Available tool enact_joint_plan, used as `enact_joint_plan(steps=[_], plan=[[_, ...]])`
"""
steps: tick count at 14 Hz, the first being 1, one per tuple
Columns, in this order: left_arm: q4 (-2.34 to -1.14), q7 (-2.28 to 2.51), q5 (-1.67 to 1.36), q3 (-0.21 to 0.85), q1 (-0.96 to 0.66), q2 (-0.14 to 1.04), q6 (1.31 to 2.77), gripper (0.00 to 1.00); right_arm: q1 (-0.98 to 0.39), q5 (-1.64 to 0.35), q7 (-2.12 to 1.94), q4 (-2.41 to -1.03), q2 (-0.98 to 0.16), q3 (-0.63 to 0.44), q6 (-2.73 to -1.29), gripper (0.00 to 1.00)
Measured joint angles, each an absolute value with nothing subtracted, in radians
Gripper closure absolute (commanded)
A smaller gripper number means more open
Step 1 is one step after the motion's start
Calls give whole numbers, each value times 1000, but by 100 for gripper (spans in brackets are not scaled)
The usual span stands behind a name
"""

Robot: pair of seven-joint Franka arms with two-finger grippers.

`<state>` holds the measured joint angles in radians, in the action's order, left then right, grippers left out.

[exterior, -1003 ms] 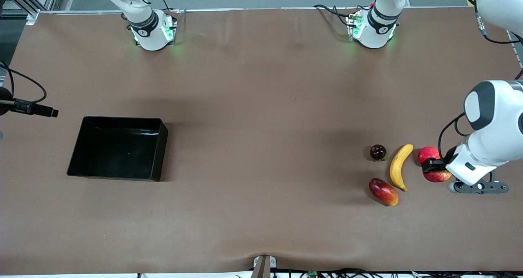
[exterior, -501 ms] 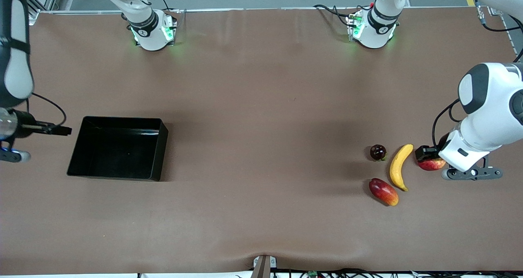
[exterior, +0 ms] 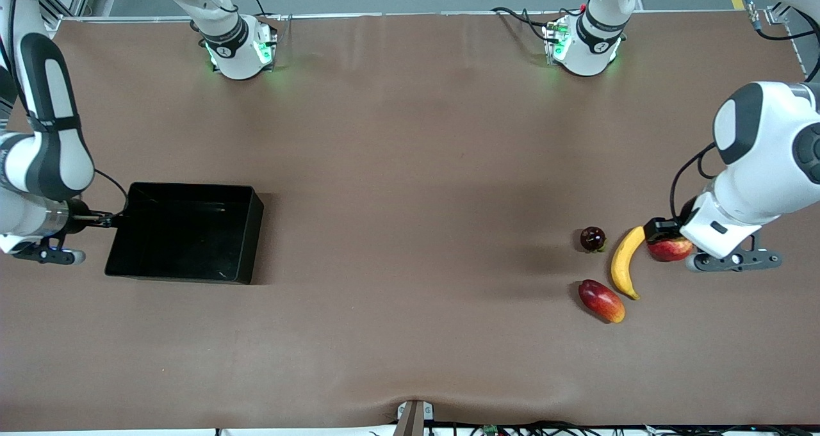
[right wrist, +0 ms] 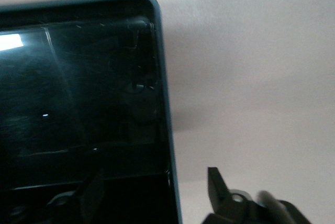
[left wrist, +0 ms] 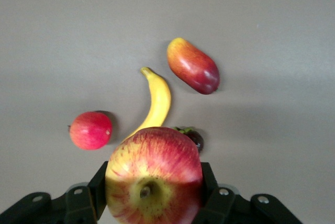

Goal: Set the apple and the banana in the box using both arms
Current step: 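Push the black box toward the fruit with the right gripper while the left holds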

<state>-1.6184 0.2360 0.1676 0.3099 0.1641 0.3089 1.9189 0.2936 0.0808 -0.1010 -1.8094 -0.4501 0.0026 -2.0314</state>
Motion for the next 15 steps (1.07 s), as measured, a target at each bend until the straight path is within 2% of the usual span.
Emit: enact_joint_plan(steps=[2, 7, 9, 13, 15], plan=[[-1619, 287, 167, 341, 163, 304, 1901, 100, 303, 81, -115, -1824, -472, 3, -2054, 100], [-1620, 336, 167, 366, 161, 301, 1893, 100, 309, 78, -180, -1821, -479, 5, -2051, 100], [-1621, 336, 167, 366, 162, 301, 1892, 100, 309, 72, -192, -1798, -478, 14, -1997, 100], [-1622, 336, 167, 366, 163, 301, 1883, 100, 301, -91, -209, -1591, -474, 53, -1648, 100], [-1622, 336, 167, 366, 162, 301, 1881, 100, 286, -210, -218, -1510, -471, 62, -1537, 100]])
